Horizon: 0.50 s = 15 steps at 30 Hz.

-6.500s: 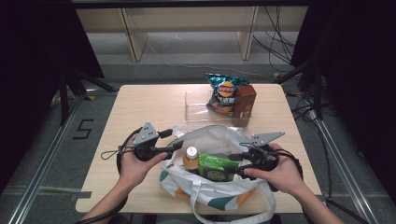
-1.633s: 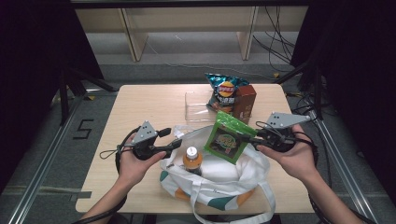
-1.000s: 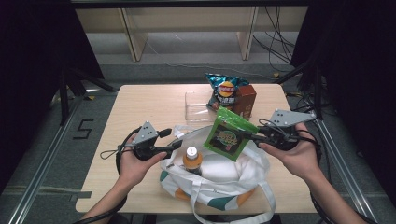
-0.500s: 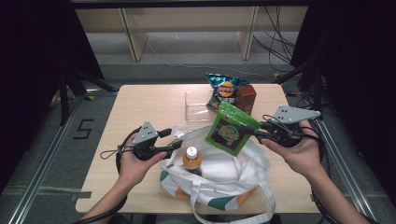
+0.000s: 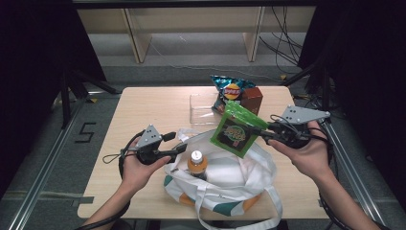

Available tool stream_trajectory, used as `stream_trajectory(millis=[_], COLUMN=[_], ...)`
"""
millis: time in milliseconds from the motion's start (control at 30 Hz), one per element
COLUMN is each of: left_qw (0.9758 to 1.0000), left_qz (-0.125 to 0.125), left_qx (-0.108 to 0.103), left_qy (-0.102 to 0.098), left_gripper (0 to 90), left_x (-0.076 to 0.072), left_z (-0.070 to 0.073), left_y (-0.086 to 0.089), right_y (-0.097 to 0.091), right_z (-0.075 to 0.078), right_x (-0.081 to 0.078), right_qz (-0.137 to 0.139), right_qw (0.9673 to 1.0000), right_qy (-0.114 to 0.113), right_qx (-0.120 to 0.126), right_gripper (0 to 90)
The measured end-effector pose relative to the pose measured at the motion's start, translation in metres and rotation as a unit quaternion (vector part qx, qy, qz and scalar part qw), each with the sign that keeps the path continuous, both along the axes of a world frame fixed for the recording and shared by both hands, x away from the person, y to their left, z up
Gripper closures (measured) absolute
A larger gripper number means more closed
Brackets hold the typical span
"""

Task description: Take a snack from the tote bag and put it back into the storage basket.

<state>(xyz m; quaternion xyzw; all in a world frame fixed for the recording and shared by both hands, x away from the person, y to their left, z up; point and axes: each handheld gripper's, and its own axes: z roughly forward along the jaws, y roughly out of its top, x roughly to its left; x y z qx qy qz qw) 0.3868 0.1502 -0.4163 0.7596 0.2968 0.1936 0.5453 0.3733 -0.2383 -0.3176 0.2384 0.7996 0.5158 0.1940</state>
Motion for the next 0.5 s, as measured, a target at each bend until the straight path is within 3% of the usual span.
stream_trajectory(millis=[133,167,200,333,433,500], left_qw=[1.0,1.0,1.0,1.0,1.0,1.0], left_qz=[0.001,-0.001,0.0,0.001,0.0,0.0], left_qx=[0.0,0.001,-0.002,-0.002,-0.001,-0.001], left_qy=[0.002,0.0,0.001,0.0,-0.001,0.0], left_gripper=[37.8,37.8,37.8,37.8,37.8,37.7], left_x=[-0.0004,-0.0003,-0.0005,-0.0002,0.0,0.0], left_z=[-0.0001,0.0002,0.0003,0.0002,0.0004,0.0004], left_y=[-0.0004,-0.0003,-0.0004,0.0,-0.0001,-0.0001], right_y=[-0.0015,-0.0015,-0.0011,-0.0012,-0.0014,-0.0001], right_z=[0.001,0.0008,0.0013,0.0024,0.0047,0.0045], right_x=[0.0029,0.0039,0.0027,0.0053,0.0062,0.0055], right_qz=[-0.001,-0.008,-0.01,-0.008,-0.004,-0.014], right_qw=[1.0,0.9999,0.9999,0.9999,1.0,0.9998], right_qy=[0.0,-0.012,0.001,-0.009,-0.005,-0.006], right_qx=[0.001,0.004,0.007,0.008,0.004,0.012], right_gripper=[79.2,79.2,79.2,79.2,79.2,79.2])
